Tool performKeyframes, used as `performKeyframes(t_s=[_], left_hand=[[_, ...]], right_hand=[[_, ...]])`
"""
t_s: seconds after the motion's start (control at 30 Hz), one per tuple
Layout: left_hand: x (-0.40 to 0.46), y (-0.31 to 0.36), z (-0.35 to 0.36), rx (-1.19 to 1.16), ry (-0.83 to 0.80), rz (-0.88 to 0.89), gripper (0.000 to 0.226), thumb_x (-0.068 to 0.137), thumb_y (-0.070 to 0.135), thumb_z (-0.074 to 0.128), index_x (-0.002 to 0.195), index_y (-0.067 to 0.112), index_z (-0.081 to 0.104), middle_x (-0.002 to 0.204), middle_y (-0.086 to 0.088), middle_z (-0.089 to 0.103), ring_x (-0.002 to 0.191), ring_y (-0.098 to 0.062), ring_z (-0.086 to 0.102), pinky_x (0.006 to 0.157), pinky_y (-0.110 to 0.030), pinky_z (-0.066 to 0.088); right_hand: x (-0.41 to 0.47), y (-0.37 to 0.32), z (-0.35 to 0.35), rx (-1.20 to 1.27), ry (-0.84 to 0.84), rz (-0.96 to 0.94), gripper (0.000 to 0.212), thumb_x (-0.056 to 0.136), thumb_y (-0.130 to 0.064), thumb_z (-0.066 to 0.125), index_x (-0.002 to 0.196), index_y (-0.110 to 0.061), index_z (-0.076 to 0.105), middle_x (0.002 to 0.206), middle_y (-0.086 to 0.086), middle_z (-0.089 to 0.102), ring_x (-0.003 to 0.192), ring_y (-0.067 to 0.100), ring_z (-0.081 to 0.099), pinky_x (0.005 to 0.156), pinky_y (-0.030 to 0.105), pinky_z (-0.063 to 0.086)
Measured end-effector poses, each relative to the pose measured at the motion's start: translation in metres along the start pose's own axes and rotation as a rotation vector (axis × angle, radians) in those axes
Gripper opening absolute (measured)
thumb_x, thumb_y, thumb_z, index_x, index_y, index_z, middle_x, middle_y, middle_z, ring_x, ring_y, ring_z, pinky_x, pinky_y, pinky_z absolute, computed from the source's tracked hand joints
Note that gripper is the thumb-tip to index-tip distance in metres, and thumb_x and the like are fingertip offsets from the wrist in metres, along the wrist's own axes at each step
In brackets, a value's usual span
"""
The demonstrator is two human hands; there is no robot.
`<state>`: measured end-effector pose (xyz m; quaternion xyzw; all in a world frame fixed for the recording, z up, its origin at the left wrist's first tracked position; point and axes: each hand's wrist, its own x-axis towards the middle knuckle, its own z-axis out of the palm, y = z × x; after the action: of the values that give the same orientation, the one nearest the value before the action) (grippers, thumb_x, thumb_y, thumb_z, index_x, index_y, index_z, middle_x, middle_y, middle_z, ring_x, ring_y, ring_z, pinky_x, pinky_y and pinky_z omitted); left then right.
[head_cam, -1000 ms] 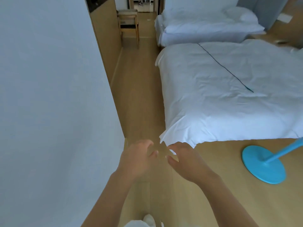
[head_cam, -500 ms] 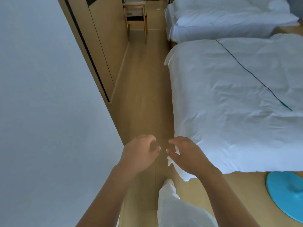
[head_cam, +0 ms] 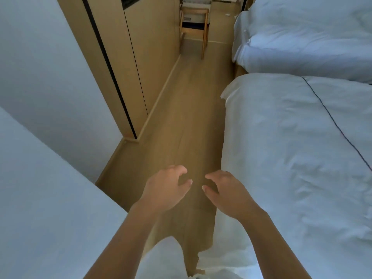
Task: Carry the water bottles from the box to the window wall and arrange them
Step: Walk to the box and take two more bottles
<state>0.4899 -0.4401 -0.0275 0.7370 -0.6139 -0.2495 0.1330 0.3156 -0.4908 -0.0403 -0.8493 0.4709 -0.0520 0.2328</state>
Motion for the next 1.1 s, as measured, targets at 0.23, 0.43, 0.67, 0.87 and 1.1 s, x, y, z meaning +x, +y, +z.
performKeyframes(t_s=[0.23,0.43,0.67,0.87,1.1], left_hand=[[0.158,-0.016,-0.037,-0.026,-0.021,-0.02,0.04,0.093,0.043,0.05,0.127,0.024,0.053,0.127,0.009,0.055,0.113,-0.01,0.053,0.091,-0.03,0.044],[0.314,-0.029,-0.11,0.015,-0.004,0.013,0.04,0.094,0.041,0.05,0.128,0.022,0.052,0.129,0.006,0.054,0.109,-0.011,0.054,0.087,-0.029,0.044],[0.45,-0.027,-0.139,0.056,-0.06,0.039,0.04,0.092,0.045,0.05,0.127,0.025,0.052,0.127,0.008,0.055,0.107,-0.011,0.055,0.085,-0.028,0.046],[0.572,-0.022,-0.141,0.079,-0.098,0.009,0.042,0.093,0.046,0.049,0.13,0.025,0.05,0.132,0.008,0.051,0.112,-0.011,0.053,0.084,-0.026,0.042],[0.745,0.027,-0.161,0.065,-0.08,-0.01,0.042,0.092,0.045,0.051,0.128,0.025,0.051,0.13,0.006,0.053,0.106,-0.015,0.057,0.088,-0.03,0.046]], right_hand=[[0.155,0.029,-0.029,-0.002,-0.062,0.027,0.039,0.095,-0.038,0.046,0.128,-0.018,0.052,0.126,-0.002,0.055,0.116,0.016,0.05,0.097,0.028,0.041],[0.31,0.037,-0.075,-0.056,-0.057,0.065,0.035,0.093,-0.035,0.047,0.118,-0.011,0.055,0.112,0.004,0.058,0.106,0.02,0.051,0.088,0.036,0.047],[0.433,0.073,-0.109,-0.017,-0.036,0.118,0.035,0.093,-0.034,0.049,0.12,-0.013,0.056,0.11,0.002,0.059,0.102,0.017,0.052,0.085,0.032,0.049],[0.54,0.127,-0.139,-0.011,-0.06,0.134,0.034,0.092,-0.031,0.05,0.118,-0.011,0.057,0.107,0.004,0.059,0.1,0.019,0.052,0.087,0.033,0.047],[0.688,0.208,-0.216,-0.037,-0.08,0.115,0.038,0.094,-0.032,0.048,0.126,-0.013,0.051,0.116,0.004,0.057,0.106,0.019,0.051,0.092,0.034,0.046]])
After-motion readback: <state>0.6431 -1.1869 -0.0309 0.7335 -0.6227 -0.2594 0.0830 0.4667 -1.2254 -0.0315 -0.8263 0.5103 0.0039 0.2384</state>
